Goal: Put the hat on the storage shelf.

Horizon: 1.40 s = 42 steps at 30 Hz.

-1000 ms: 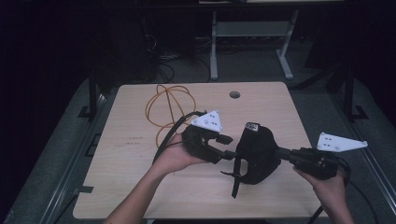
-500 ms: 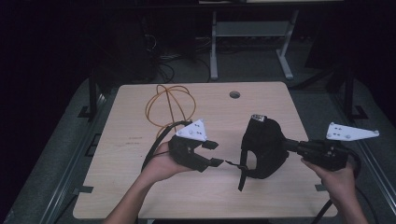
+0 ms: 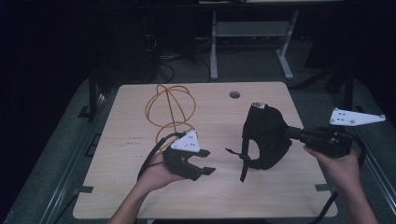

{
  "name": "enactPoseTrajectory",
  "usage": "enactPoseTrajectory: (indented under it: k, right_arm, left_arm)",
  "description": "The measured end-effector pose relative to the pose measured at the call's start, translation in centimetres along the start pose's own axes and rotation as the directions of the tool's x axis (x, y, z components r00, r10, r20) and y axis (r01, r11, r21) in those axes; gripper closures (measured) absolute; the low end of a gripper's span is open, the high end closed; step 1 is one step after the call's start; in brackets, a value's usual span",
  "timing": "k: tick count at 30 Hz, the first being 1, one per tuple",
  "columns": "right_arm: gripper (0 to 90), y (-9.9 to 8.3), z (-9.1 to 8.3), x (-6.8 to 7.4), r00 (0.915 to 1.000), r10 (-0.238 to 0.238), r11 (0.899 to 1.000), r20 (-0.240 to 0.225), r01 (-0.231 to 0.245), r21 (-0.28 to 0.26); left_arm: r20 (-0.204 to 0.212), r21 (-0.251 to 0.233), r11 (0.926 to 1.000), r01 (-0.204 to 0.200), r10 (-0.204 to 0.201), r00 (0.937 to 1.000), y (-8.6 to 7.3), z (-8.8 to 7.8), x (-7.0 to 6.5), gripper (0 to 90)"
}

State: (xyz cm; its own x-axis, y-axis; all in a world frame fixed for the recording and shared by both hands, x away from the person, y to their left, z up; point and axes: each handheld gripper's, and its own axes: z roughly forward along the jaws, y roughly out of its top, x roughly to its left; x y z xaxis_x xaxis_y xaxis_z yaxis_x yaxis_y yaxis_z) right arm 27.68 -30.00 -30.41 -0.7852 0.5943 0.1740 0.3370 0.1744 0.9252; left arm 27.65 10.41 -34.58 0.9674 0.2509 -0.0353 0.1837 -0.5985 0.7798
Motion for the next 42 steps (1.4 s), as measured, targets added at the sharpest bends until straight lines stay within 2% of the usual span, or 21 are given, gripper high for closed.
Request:
enactPoseTrajectory:
  k: [10,13,14,17,19,20,21,29,42]
  right_arm:
    - [88.0,1.9,0.7,-0.3,0.9999,-0.012,1.0,0.003,0.012,0.002]
    - [88.0,2.6,0.9,-0.3,0.9998,-0.017,1.0,0.003,0.017,0.003]
    - [88.0,2.9,1.0,-0.3,0.9998,-0.019,1.0,0.005,0.019,0.005]
    - [88.0,3.8,1.2,-0.2,0.9996,-0.027,1.0,0.005,0.027,0.005]
    - [88.0,4.4,1.4,-0.2,0.9995,-0.032,0.999,0.005,0.032,0.009]
    - [88.0,4.8,1.5,-0.2,0.9995,-0.033,0.999,0.003,0.033,0.01]
    - [88.0,5.1,1.6,-0.2,0.9993,-0.038,0.999,0.001,0.038,0.011]
    - [88.0,7.6,3.1,0.3,0.9979,-0.064,0.998,-0.007,0.064,0.025]
    - [88.0,10.5,5.3,0.9,0.9952,-0.091,0.995,-0.035,0.092,0.028]
  left_arm:
    - [-0.001,0.022,0.9997,0.013,-0.013,0.9999,-1.6,0.9,0.0,40.2]
    - [-0.006,0.019,0.9998,0.001,-0.001,1.0,-1.9,1.3,0.0,39.6]
    - [-0.004,0.02,0.9997,0.012,-0.012,0.9999,-2.0,1.5,-0.2,39.0]
    - [0.001,0.017,0.9998,-0.006,0.006,1.0,-2.5,1.9,-0.1,37.7]
    - [0.006,0.023,0.9997,0.0,0.0,1.0,-2.7,2.1,-0.1,37.6]
    - [0.0,0.031,0.9995,-0.01,0.01,0.9999,-2.8,2.1,-0.1,37.4]
    - [-0.001,0.023,0.9997,-0.002,0.002,1.0,-2.9,2.2,-0.1,37.4]
    - [0.002,0.057,0.9981,-0.023,0.023,0.9997,-3.5,2.6,-0.4,36.0]
    - [-0.01,0.067,0.9977,-0.007,0.008,0.9999,-4.4,3.1,-0.3,31.0]
